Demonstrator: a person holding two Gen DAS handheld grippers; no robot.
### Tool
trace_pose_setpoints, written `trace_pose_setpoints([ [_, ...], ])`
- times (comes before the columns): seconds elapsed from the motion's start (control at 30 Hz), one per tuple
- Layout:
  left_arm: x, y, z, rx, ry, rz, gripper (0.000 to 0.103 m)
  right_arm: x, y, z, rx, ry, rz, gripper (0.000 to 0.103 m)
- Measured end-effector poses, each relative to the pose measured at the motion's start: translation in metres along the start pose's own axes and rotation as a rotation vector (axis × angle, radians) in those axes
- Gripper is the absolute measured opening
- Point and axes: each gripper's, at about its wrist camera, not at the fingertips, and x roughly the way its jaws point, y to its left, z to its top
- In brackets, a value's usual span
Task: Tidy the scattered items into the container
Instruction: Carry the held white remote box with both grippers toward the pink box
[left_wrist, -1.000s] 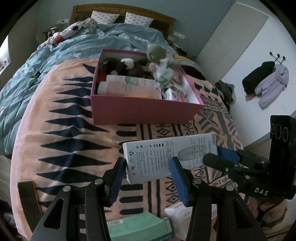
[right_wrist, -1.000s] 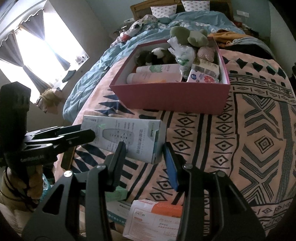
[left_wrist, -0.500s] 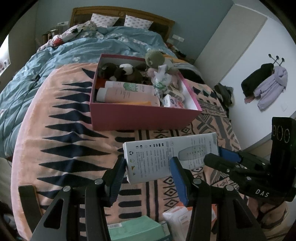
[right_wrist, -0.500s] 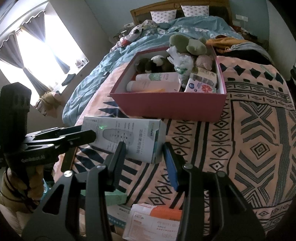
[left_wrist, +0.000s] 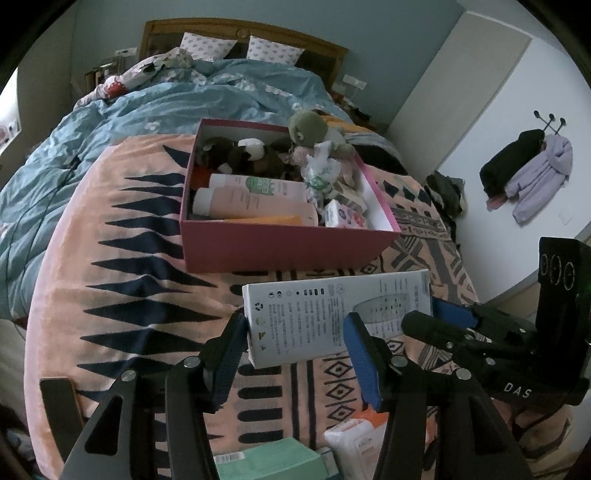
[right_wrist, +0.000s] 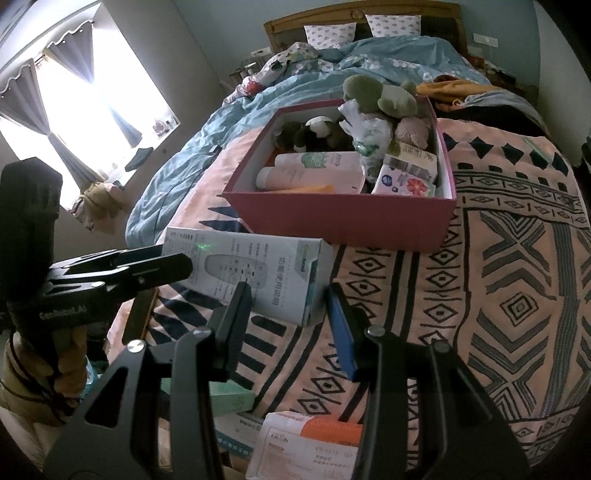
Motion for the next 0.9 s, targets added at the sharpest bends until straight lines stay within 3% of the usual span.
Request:
trace_pose_setpoints([
  [0.9, -0.002, -0.005, 0.019, 0.025, -0.034, 0.013, 0.055, -0.004, -0.003, 0.020, -0.012, -0.044, 0.002, 0.045],
])
